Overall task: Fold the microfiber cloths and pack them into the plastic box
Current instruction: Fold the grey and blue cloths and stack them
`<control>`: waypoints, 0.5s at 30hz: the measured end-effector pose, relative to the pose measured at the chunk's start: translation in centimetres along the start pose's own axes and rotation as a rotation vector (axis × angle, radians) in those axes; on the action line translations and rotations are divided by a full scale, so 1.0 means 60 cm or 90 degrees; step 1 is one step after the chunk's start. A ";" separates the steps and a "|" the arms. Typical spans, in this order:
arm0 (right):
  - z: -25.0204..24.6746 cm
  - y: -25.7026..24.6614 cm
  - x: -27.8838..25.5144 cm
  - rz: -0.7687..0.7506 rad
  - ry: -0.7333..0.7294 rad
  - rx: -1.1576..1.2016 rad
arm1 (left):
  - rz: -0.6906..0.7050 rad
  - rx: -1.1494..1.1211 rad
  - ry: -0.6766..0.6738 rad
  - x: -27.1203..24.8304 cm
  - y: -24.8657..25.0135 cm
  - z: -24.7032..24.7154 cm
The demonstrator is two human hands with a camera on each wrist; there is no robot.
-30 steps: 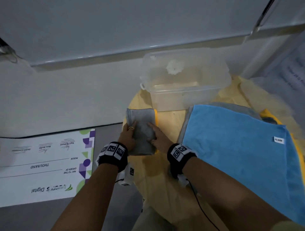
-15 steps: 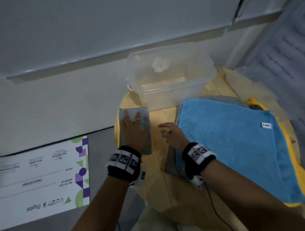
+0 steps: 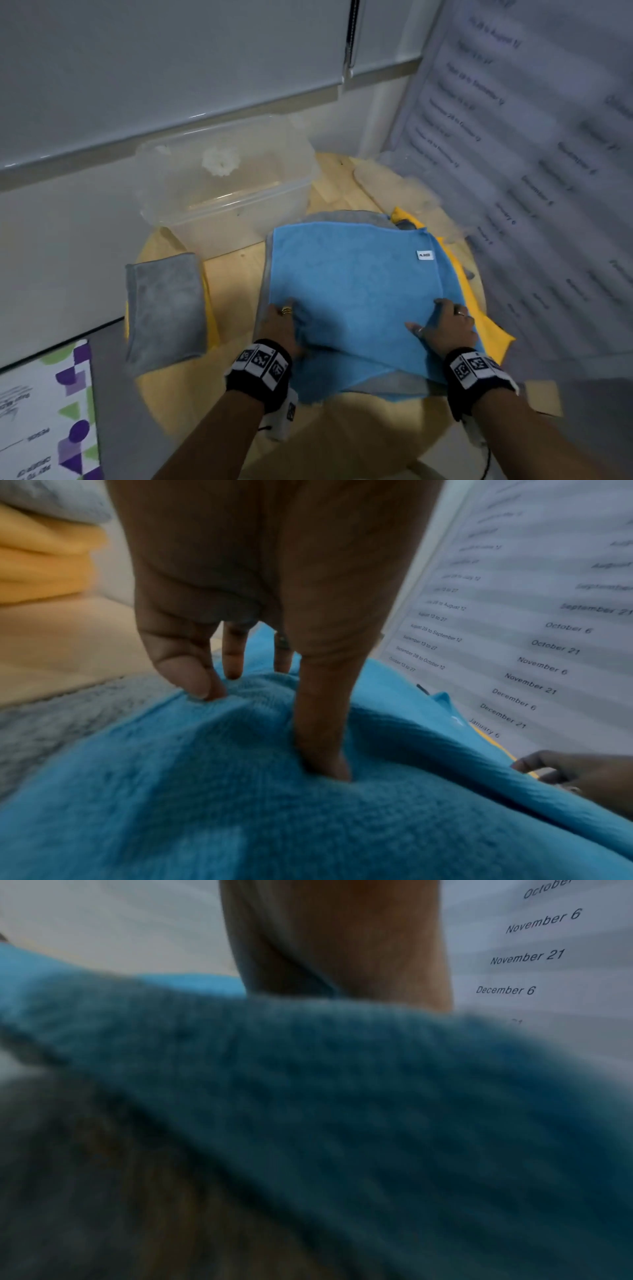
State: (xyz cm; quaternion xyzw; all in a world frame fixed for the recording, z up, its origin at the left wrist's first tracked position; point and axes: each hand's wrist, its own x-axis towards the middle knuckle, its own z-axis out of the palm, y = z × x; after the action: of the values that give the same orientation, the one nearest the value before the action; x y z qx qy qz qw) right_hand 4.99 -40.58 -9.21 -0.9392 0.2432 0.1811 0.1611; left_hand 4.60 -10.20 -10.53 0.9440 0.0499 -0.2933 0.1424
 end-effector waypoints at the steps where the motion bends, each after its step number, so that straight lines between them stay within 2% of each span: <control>1: -0.003 -0.004 0.005 -0.008 -0.002 -0.008 | 0.020 0.038 0.025 0.006 -0.010 0.013; 3: -0.015 -0.020 0.008 -0.013 -0.001 -0.051 | 0.075 0.067 0.077 -0.001 -0.014 0.033; 5: -0.028 -0.045 0.014 -0.060 0.055 -0.140 | 0.206 -0.007 0.172 -0.031 0.008 0.044; 7: -0.045 -0.090 0.032 -0.215 0.119 -0.163 | 0.354 -0.058 0.215 -0.068 0.039 0.053; 8: -0.053 -0.119 0.046 -0.305 0.117 -0.126 | 0.391 -0.062 0.187 -0.078 0.050 0.055; 9: -0.058 -0.150 0.062 -0.384 0.093 -0.069 | 0.381 -0.059 0.138 -0.082 0.058 0.059; 11: -0.068 -0.212 0.099 -0.475 0.043 0.001 | 0.292 -0.012 0.026 -0.086 0.070 0.063; 13: -0.074 -0.263 0.137 -0.499 0.008 -0.007 | 0.237 0.060 0.007 -0.088 0.081 0.061; 15: -0.073 -0.292 0.164 -0.493 -0.052 -0.097 | 0.222 0.059 0.020 -0.090 0.089 0.058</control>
State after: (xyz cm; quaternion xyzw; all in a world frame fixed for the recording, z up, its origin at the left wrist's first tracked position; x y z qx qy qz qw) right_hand 23.18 -31.69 -5.67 -0.9628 -0.1494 0.1615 0.1569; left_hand -0.78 -16.39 -8.94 0.9484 -0.1260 -0.2510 0.1470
